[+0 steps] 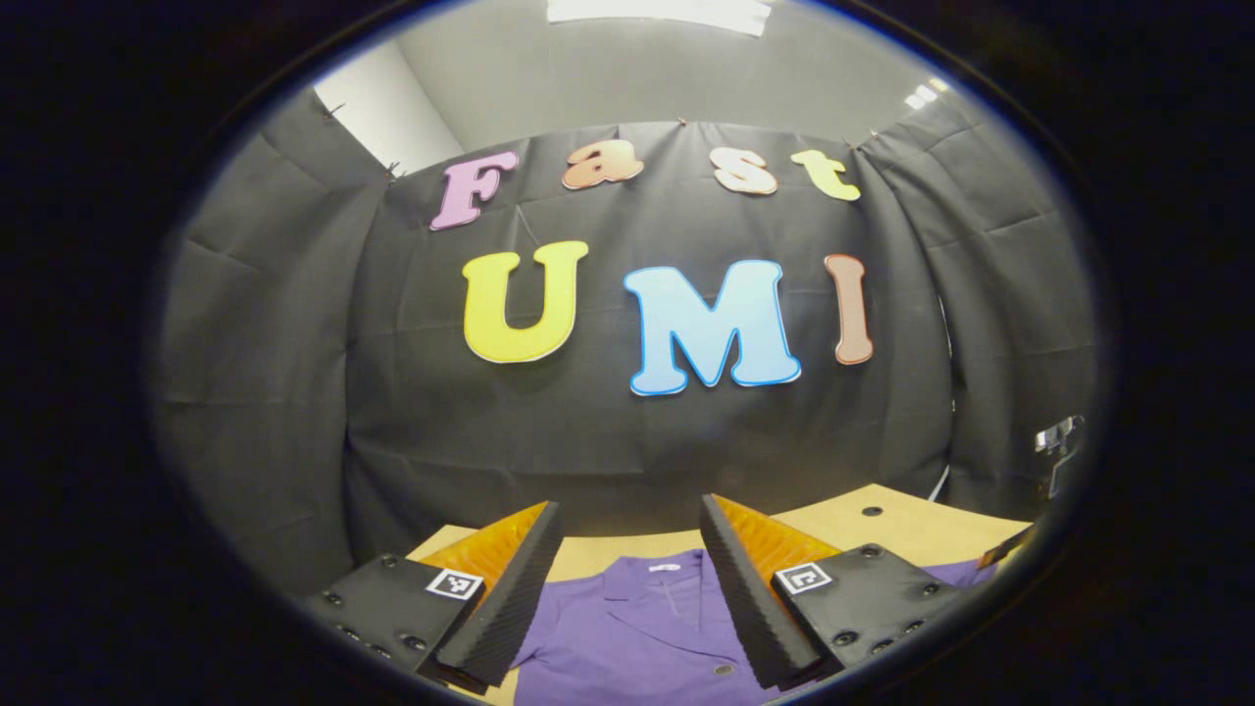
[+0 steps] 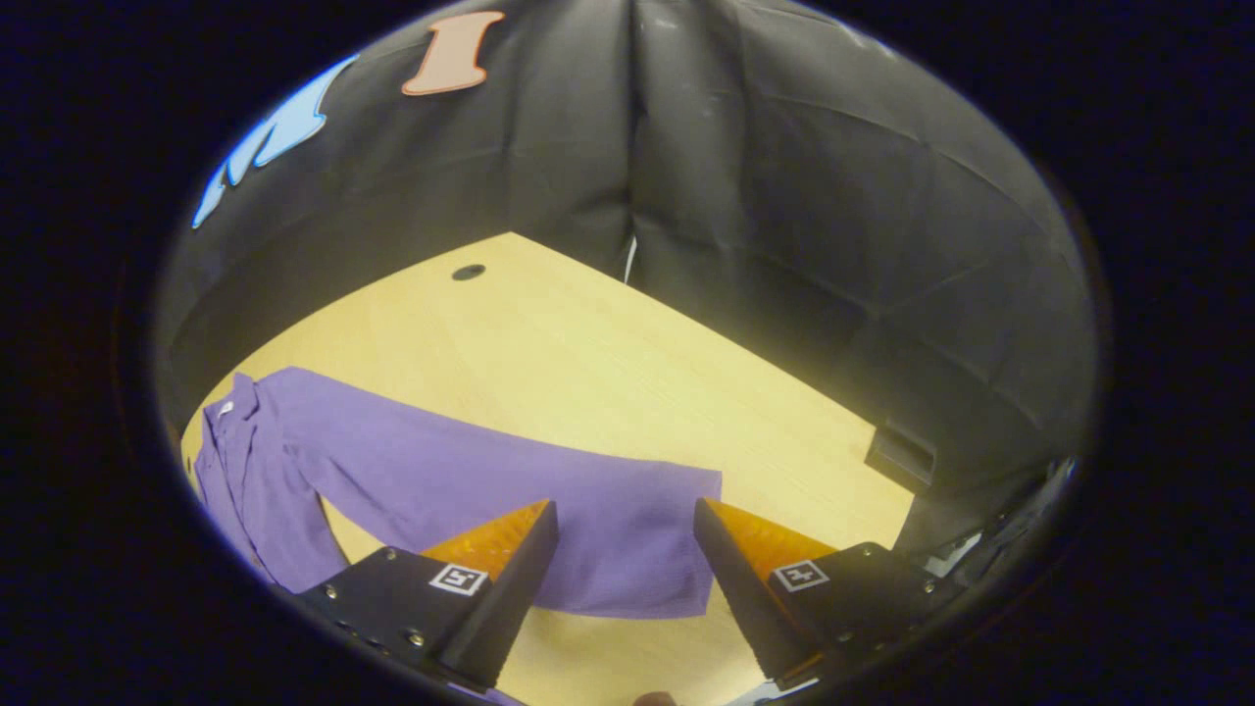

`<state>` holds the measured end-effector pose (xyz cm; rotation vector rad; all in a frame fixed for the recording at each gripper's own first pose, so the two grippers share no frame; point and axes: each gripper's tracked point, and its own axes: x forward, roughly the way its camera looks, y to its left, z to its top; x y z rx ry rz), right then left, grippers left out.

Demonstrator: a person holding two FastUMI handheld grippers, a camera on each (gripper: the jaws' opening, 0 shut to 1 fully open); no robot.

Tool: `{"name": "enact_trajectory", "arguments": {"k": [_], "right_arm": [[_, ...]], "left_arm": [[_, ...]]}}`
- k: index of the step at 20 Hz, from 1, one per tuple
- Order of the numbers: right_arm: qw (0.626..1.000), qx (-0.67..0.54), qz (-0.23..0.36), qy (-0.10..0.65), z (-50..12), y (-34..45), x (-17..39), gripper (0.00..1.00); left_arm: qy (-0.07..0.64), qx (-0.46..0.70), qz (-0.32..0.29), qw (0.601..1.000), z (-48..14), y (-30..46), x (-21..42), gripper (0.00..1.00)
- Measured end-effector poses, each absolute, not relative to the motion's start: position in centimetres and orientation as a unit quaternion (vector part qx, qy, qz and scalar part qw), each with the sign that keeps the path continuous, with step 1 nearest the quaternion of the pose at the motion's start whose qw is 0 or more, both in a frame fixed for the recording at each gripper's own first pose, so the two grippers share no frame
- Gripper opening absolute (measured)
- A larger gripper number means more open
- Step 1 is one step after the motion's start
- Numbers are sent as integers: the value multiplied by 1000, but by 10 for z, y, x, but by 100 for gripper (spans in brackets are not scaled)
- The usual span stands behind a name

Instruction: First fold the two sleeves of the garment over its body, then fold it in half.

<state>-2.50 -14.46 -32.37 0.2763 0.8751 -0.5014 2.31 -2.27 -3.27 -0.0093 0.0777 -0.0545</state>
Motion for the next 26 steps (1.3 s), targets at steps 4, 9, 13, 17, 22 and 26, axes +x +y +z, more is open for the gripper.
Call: {"name": "enact_trajectory", "arguments": {"k": [4, 9, 13, 17, 22, 26], "right_arm": [[853, 130, -254, 437, -340, -153, -28, 90], [851, 149, -246, 439, -349, -154, -27, 90], [847, 176, -241, 440, -360, -155, -36, 94], [848, 182, -227, 443, -357, -146, -33, 61], [848, 177, -220, 447, -357, -138, -24, 11], [864, 153, -198, 438, -344, -136, -14, 3]], "left_arm": [[40, -2, -19, 999, -32, -17, 20, 94], [43, 0, -14, 999, -34, -14, 17, 94], [45, -3, -13, 999, -35, -13, 14, 94], [40, -5, -13, 999, -34, -12, 13, 94], [38, -6, -3, 999, -37, 1, 7, 94], [39, -11, 9, 999, -39, 16, 2, 94]]}}
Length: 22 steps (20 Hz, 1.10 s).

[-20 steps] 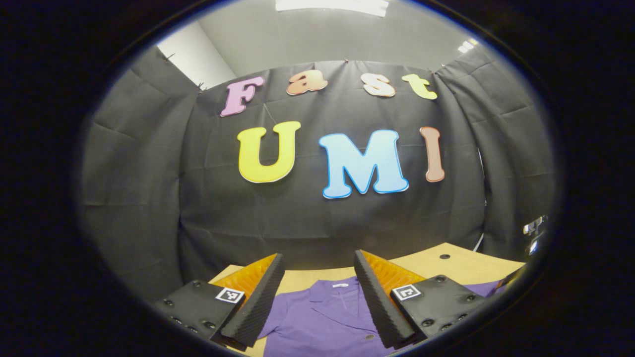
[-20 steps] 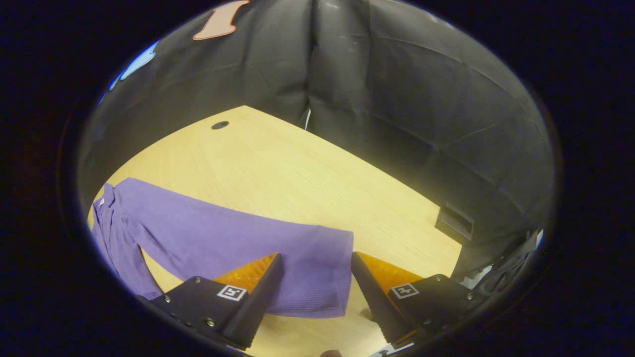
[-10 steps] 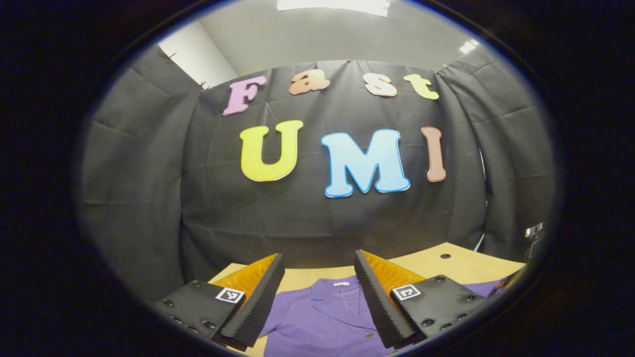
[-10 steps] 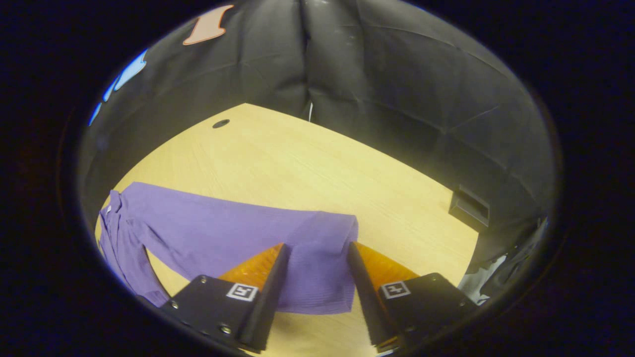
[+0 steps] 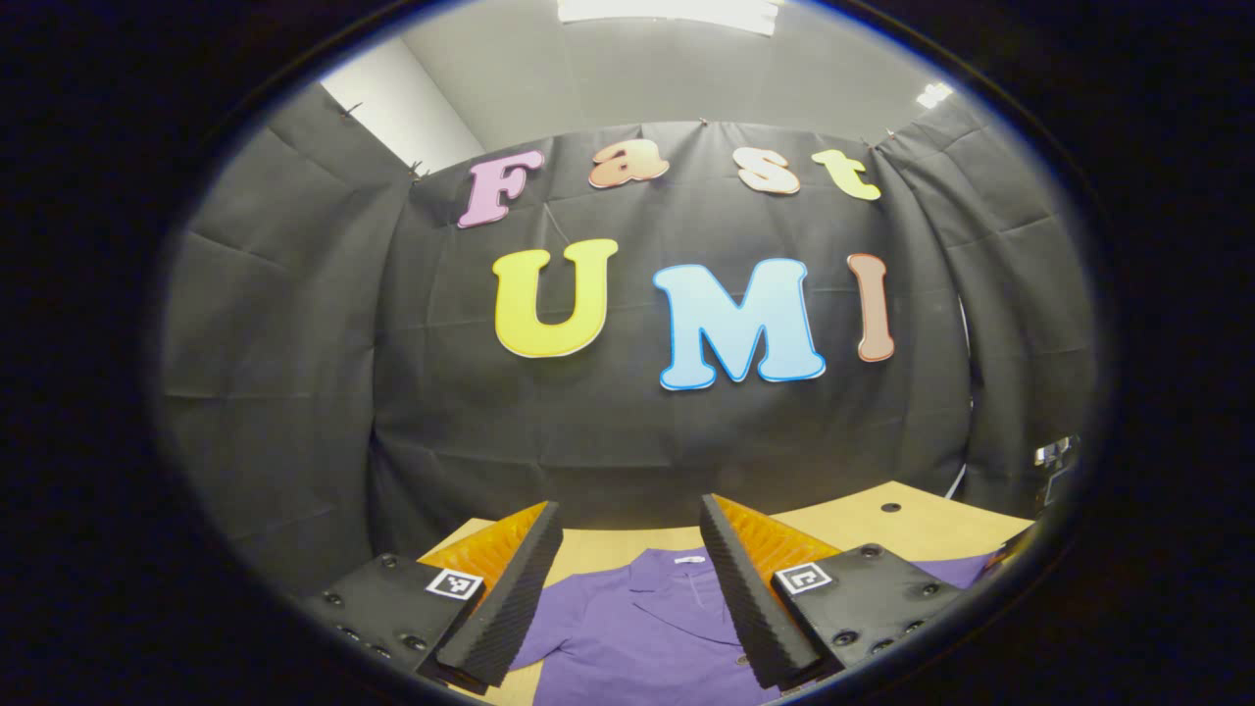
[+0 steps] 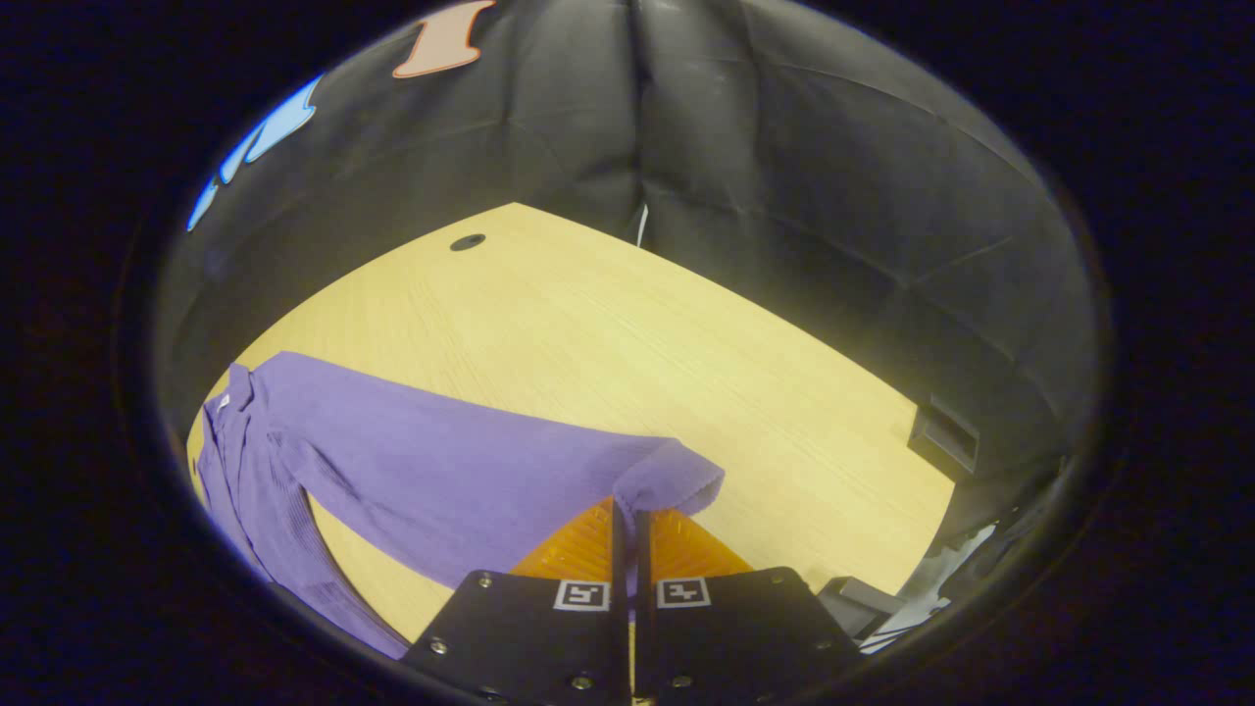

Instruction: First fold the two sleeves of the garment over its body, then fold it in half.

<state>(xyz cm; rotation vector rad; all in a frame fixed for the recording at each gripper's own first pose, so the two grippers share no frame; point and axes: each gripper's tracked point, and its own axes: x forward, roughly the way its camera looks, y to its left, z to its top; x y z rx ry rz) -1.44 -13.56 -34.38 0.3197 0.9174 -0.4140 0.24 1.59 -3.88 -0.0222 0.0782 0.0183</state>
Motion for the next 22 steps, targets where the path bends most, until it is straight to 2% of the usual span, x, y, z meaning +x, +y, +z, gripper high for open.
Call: {"name": "enact_trajectory", "arguments": {"k": [7, 10, 15, 22], "right_arm": [[907, 111, -137, 382, -269, -108, 14, 3], [927, 99, -93, 349, -230, -74, 39, 3], [953, 69, -27, 292, -162, -16, 78, 2], [968, 37, 73, 237, -103, 88, 145, 3]], "left_arm": [[37, -23, 12, 999, -48, 36, 1, 94], [34, -30, 22, 999, -54, 53, 2, 92], [44, -32, 46, 997, -70, 83, -6, 94], [49, -23, 69, 996, -73, 122, -24, 94]]}}
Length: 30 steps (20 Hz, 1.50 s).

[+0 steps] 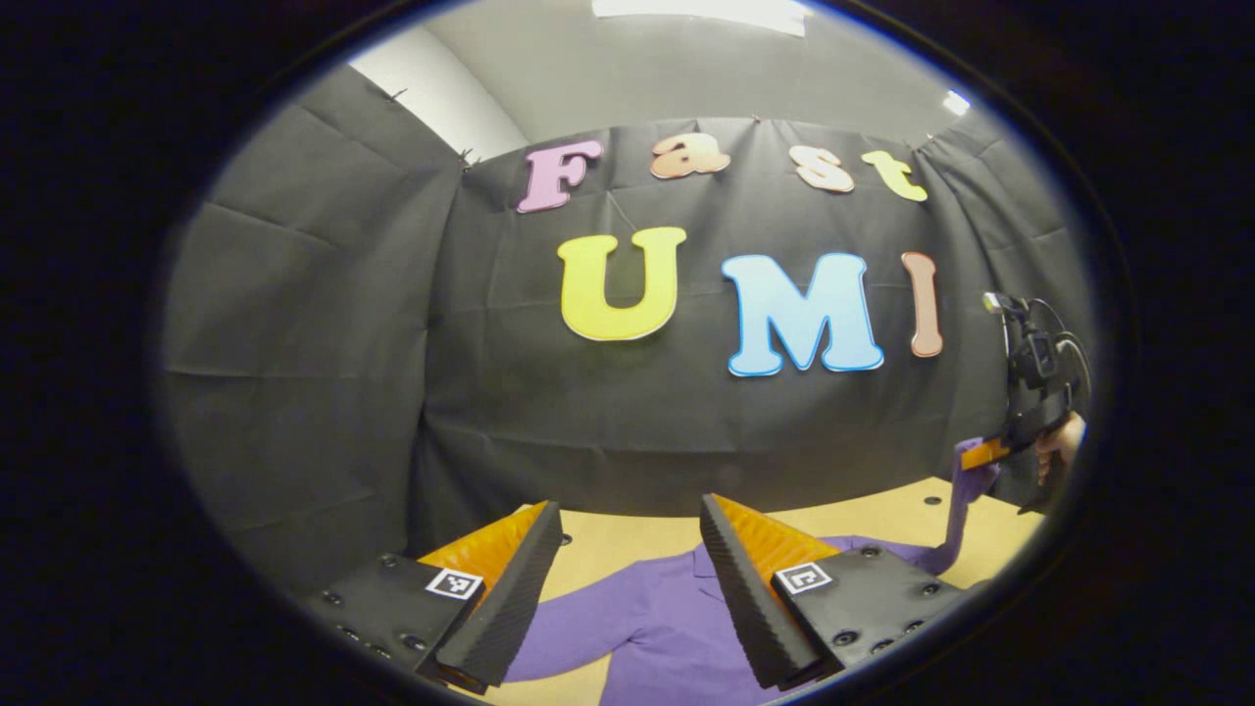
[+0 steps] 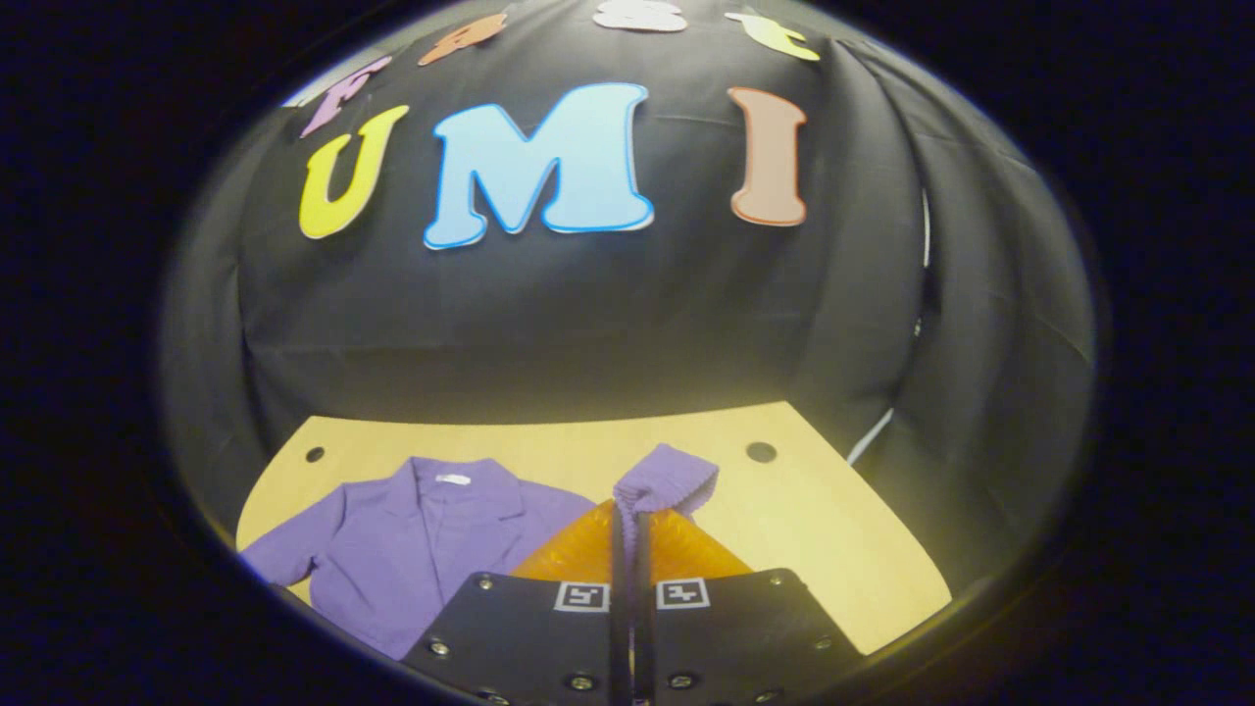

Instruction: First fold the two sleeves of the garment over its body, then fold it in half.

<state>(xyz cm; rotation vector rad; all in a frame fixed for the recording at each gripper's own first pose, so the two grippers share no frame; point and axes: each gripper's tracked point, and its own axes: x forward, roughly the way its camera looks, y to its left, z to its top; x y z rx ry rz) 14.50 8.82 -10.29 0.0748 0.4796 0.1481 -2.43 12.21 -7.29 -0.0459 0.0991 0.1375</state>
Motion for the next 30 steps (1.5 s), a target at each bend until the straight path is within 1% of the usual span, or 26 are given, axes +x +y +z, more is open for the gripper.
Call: {"name": "enact_trajectory", "arguments": {"k": [4, 11, 17, 20, 24, 26, 27, 28, 29, 30], "right_arm": [[965, 17, 128, 228, -95, 157, 165, 3], [951, -16, 206, 231, -107, 264, 165, 2], [924, -91, 267, 260, -156, 340, 155, 3], [912, -125, 285, 267, -177, 367, 144, 2], [901, -141, 302, 276, -191, 390, 137, 3], [898, -142, 312, 277, -199, 402, 134, 7], [898, -147, 312, 274, -199, 404, 133, 7], [898, -151, 312, 271, -198, 404, 132, 10], [897, -151, 319, 268, -197, 408, 129, 14], [897, -152, 321, 264, -196, 409, 128, 30]], "left_arm": [[58, -21, 90, 994, -78, 147, -37, 94], [70, -16, 135, 988, -88, 191, -54, 94], [84, -21, 167, 982, -102, 217, -69, 94], [91, -22, 180, 979, -110, 227, -75, 94], [93, -19, 200, 975, -114, 244, -85, 94], [95, -19, 209, 973, -116, 250, -90, 94], [97, -19, 212, 972, -118, 254, -93, 94], [98, -19, 216, 971, -120, 257, -94, 94], [100, -20, 218, 971, -120, 259, -95, 94], [102, -22, 220, 970, -123, 260, -95, 94]]}}
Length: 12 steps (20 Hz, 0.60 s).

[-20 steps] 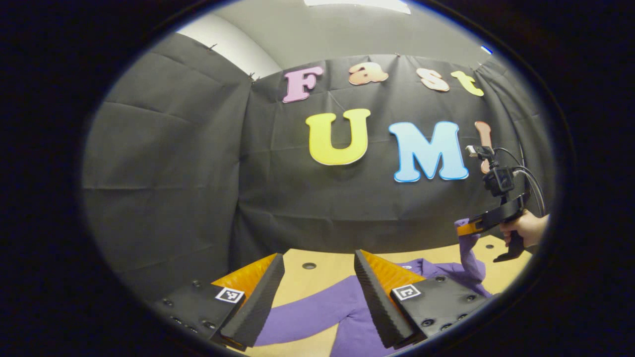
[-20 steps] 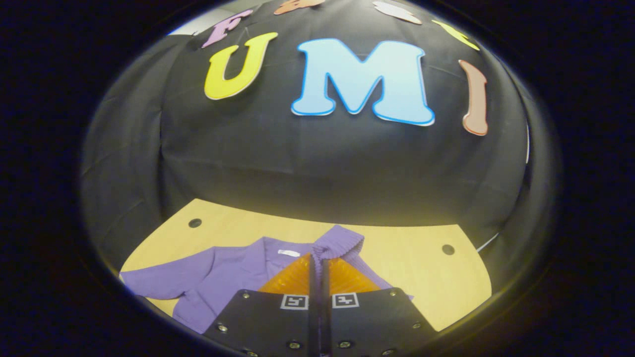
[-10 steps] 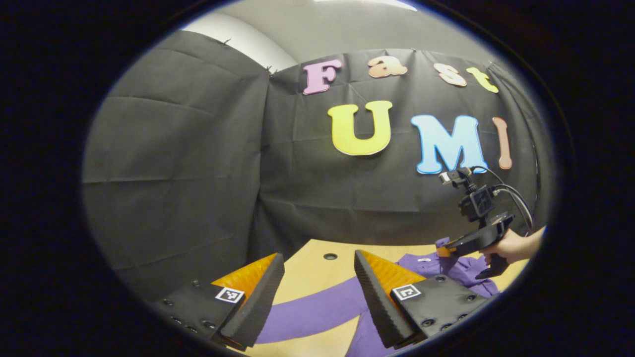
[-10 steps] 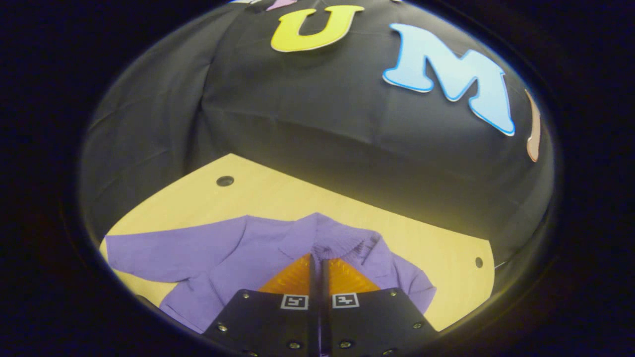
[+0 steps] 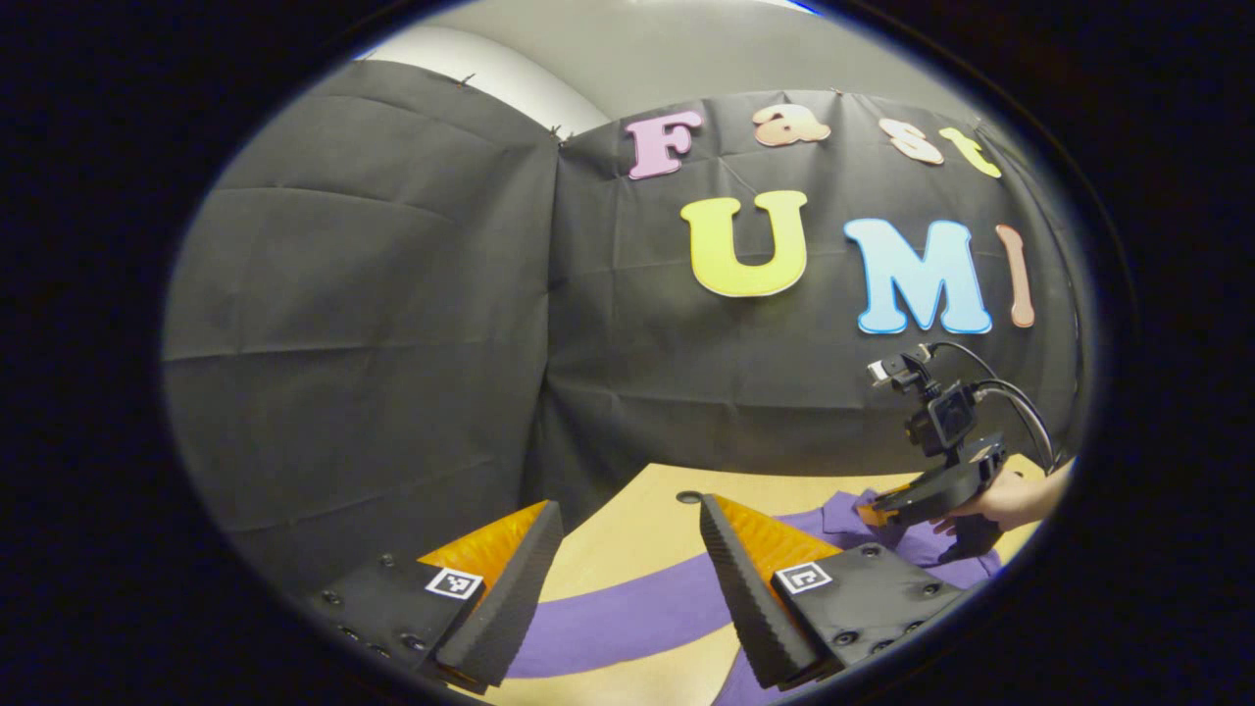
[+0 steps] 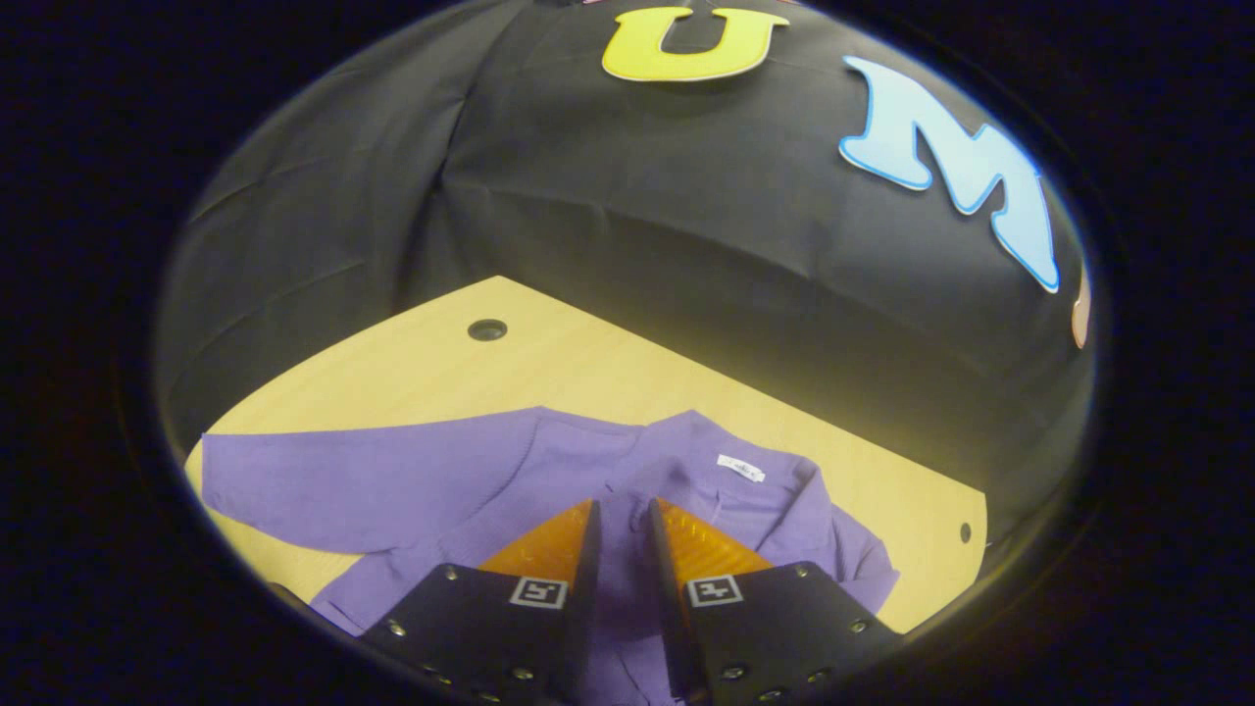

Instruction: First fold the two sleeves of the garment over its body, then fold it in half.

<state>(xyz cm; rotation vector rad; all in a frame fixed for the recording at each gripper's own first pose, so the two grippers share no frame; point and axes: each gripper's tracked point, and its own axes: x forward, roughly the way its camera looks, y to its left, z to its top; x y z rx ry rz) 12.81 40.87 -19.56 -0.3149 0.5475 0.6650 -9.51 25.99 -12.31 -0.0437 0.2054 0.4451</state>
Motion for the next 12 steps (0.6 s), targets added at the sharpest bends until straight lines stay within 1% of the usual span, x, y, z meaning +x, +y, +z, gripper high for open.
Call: {"name": "enact_trajectory", "arguments": {"k": [1, 4, 5, 9, 12], "right_arm": [[898, -153, 323, 258, -192, 410, 127, 32], [905, -157, 320, 234, -177, 409, 126, 84], [908, -155, 318, 226, -170, 407, 125, 87], [918, -137, 317, 196, -140, 404, 114, 87], [927, -114, 315, 169, -111, 397, 102, 87]], "left_arm": [[103, -24, 222, 969, -127, 261, -96, 94], [102, -29, 225, 969, -129, 264, -96, 94], [101, -28, 226, 968, -129, 263, -96, 94], [112, -24, 236, 965, -147, 269, -97, 94], [128, -36, 258, 957, -166, 285, -104, 94]]}}
